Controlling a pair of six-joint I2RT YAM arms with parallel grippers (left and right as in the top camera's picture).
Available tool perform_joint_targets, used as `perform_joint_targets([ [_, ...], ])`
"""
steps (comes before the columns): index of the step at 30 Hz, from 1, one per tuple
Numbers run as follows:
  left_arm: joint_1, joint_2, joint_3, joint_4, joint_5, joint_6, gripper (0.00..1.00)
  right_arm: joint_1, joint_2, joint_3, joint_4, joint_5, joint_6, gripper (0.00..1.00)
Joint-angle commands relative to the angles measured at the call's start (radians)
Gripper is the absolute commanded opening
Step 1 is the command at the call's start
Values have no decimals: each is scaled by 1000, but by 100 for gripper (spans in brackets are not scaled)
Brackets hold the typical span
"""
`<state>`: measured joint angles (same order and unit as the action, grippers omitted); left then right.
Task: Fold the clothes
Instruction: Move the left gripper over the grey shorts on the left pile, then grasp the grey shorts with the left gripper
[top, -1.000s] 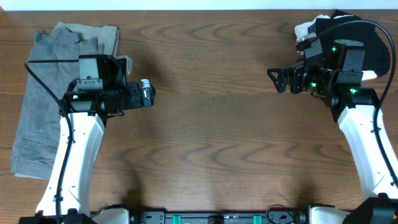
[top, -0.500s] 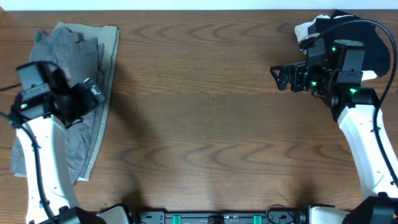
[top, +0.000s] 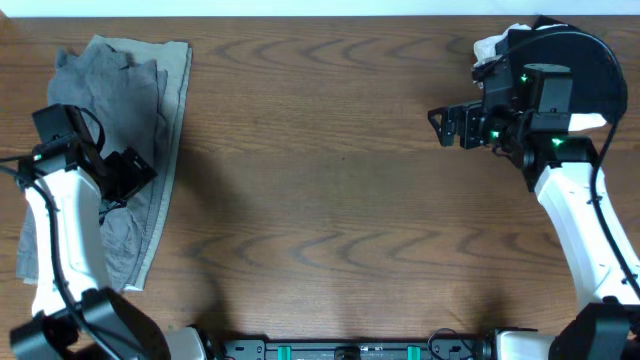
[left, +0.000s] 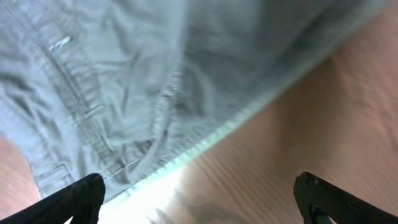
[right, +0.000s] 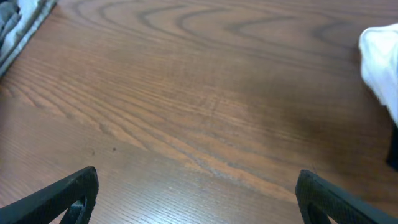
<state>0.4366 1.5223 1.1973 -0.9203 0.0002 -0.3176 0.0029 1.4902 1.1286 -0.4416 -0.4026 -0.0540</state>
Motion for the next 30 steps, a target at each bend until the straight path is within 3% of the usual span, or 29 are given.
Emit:
perform_joint_targets([
  [1,23,52,16,-9,-66,-77,98,13,29,21,-13,10,17,99],
  [7,87,85,-1,-13,-80,-71,98,21,47,21,-19,11,16,99],
  [12,94,98,-23,43,-79,47,98,25,47,21,5,10,25,99],
  [25,94,249,-25,210,-8,56,98,24,47,21,64,10,144,99],
  [30,94,326,-25,231,35,55,87,24,47,21,74,11,155,99],
])
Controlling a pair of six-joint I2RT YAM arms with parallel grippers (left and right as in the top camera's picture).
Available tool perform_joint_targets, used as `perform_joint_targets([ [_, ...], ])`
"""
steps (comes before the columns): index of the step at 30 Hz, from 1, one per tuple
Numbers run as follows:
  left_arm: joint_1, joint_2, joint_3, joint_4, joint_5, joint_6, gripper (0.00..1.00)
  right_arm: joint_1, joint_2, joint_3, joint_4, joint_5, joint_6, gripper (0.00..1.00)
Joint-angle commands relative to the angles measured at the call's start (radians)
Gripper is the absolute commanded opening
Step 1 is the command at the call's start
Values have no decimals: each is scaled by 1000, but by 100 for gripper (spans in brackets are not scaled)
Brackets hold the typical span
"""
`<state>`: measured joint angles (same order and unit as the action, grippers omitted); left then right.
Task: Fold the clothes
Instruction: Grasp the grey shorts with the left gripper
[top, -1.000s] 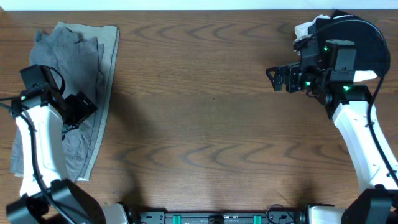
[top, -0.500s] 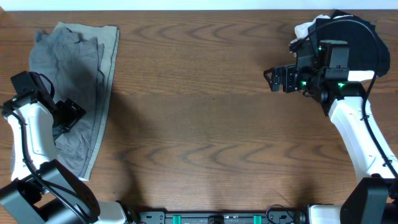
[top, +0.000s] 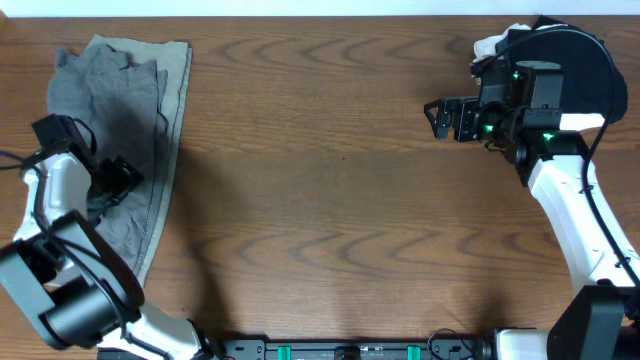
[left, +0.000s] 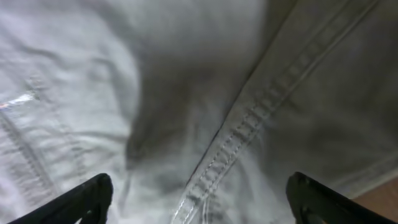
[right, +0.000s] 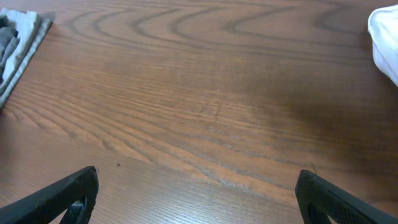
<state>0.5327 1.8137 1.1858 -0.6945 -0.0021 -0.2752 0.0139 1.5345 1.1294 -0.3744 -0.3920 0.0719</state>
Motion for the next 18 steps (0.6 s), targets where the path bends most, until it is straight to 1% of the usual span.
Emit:
perform_joint_targets([
  [1,-2,45,-14,8,57,13,83,13,3,20,8,0,29,99],
  [3,-2,60,-14,9,109,12,76,13,3,20,8,0,29,99],
  [5,-2,69,-14,7,144,12,66,13,3,20,8,0,41,99],
  [10,-7,74,-14,-11,144,13,50,13,3,20,16,0,47,99],
  [13,-8,74,-19,-11,144,13,31,13,3,20,11,0,47,99],
  [15,-8,74,-20,-11,144,13,20,13,3,20,3,0,47,99],
  [16,-8,74,-20,-10,144,13,12,12,3,20,0,0,47,99],
  [17,-8,74,-20,-10,144,13,6,11,3,20,-3,0,47,99],
  [18,-8,74,-20,-7,144,13,6,11,3,20,-5,4,47,99],
])
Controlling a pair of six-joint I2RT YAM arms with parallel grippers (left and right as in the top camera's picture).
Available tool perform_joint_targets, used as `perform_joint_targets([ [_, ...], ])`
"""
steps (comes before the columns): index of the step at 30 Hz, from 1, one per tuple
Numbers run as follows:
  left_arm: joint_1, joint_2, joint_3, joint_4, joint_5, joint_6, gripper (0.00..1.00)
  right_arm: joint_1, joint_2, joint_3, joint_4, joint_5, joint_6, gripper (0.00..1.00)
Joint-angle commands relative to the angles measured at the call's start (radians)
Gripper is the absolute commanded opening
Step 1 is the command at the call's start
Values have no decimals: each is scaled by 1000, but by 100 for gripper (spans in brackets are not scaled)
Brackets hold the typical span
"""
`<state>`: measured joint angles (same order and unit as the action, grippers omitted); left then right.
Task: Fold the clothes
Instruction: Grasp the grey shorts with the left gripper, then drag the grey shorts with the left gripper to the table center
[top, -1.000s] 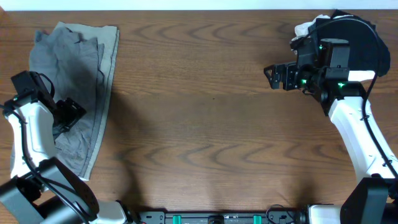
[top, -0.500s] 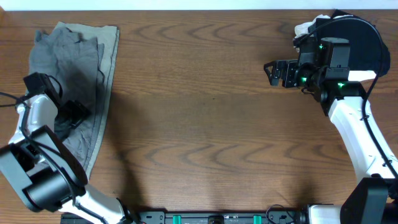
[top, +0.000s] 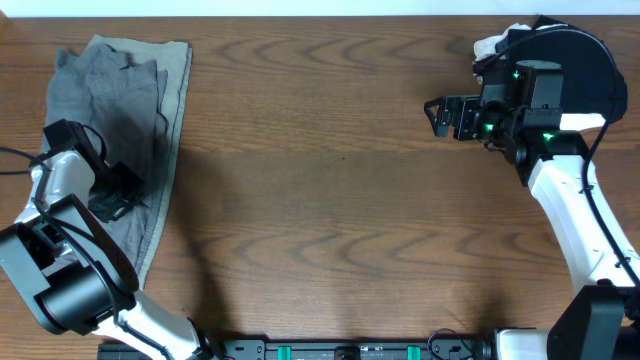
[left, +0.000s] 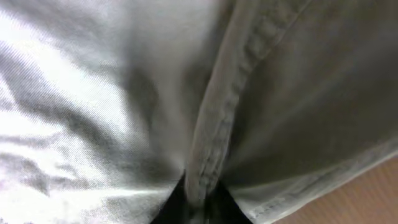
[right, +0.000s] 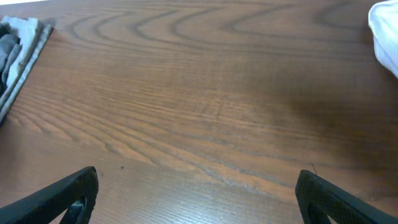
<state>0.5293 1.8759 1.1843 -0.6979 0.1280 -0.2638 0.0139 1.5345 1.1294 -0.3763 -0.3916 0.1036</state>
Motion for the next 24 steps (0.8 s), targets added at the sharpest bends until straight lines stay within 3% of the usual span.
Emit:
perform_joint_targets([
  [1,-4,11,-17,-3,14,1,6,12,3,20,-5,9,15,99],
  [8,-4,-33,49,-69,14,2,6,13,3,20,-2,26,15,99],
  [15,-19,-218,95,-83,19,2,6,13,3,20,3,26,15,99],
  [23,-163,-480,97,-15,43,1,6,13,3,20,2,26,16,99],
  [24,-203,-512,97,5,67,1,6,13,3,20,2,26,16,96],
])
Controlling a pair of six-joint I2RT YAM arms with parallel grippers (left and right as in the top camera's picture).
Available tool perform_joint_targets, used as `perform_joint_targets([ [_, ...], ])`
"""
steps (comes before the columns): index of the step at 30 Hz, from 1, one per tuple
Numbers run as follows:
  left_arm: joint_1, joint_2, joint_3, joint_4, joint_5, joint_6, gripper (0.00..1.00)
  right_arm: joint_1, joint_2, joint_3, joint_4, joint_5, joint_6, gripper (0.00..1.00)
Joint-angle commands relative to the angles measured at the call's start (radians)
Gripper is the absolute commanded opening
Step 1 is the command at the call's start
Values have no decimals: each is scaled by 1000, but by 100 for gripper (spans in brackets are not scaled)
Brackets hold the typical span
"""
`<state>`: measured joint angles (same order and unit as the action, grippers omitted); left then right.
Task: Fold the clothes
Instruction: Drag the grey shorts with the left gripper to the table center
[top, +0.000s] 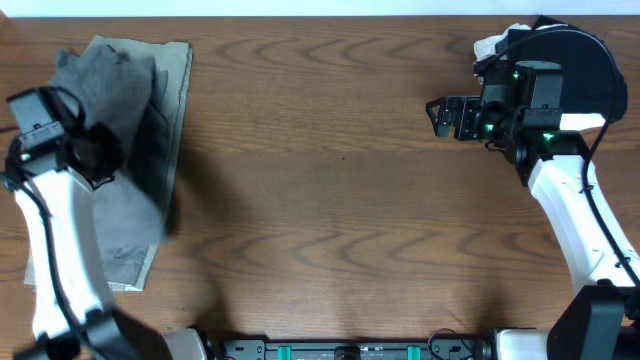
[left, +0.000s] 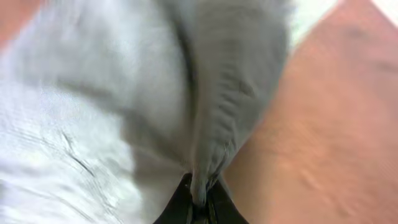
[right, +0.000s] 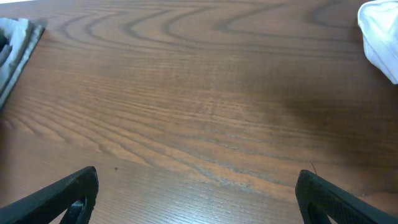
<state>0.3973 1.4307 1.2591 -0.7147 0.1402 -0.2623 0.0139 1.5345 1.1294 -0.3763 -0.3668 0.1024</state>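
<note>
A grey garment (top: 120, 90) lies crumpled at the table's left end. My left gripper (top: 103, 158) is shut on a pinched fold of it, and the cloth to its right hangs lifted as a dark drape. In the left wrist view the grey garment (left: 124, 93) fills the frame, with a ridge of fabric running down into the closed left gripper (left: 199, 202). My right gripper (top: 440, 115) hovers open over bare wood at the back right. Nothing sits between the fingers (right: 68, 194) of the right gripper (right: 196, 199).
A white cloth (top: 493, 46) and a black round object (top: 585, 55) sit in the back right corner behind the right arm. The white cloth (right: 379, 37) shows at the right wrist view's edge. The wooden table (top: 330, 200) spans the middle.
My left gripper, still shut on the grey fabric, has risen and shifted toward the table's back. The garment's right side is now pulled up off the wood. The right arm has barely moved.
My left gripper first hung open over the garment's right edge. Then it stood open close above a seam. Then it was shut on that seam against the cloth, and now it holds the fold lifted. The right gripper has stayed open at the back right throughout.
</note>
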Motion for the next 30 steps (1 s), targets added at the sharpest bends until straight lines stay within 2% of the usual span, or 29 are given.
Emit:
perform_joint_targets([
  [1,-103,-88,23,40,70,-1,6,13,3,20,-1,1,17,91],
  [2,-143,-110,23,61,79,-1,6,13,2,20,-2,0,17,85],
  [4,-222,-142,23,104,82,-5,6,13,-4,21,-1,-4,18,80],
  [10,-470,-161,23,290,82,-84,6,-5,-57,21,-18,-4,25,81],
  [16,-663,-135,23,558,80,-163,6,-89,-161,21,-98,-3,35,81],
  [19,-738,-100,23,686,80,-163,6,-149,-214,21,-137,-3,66,84],
  [20,-761,-81,23,718,80,-163,6,-170,-230,21,-145,-4,72,87],
  [24,-823,15,23,760,80,-163,6,-231,-277,21,-182,-3,76,96],
  [30,-873,188,23,824,81,-262,6,-242,-280,21,-197,-3,76,96],
])
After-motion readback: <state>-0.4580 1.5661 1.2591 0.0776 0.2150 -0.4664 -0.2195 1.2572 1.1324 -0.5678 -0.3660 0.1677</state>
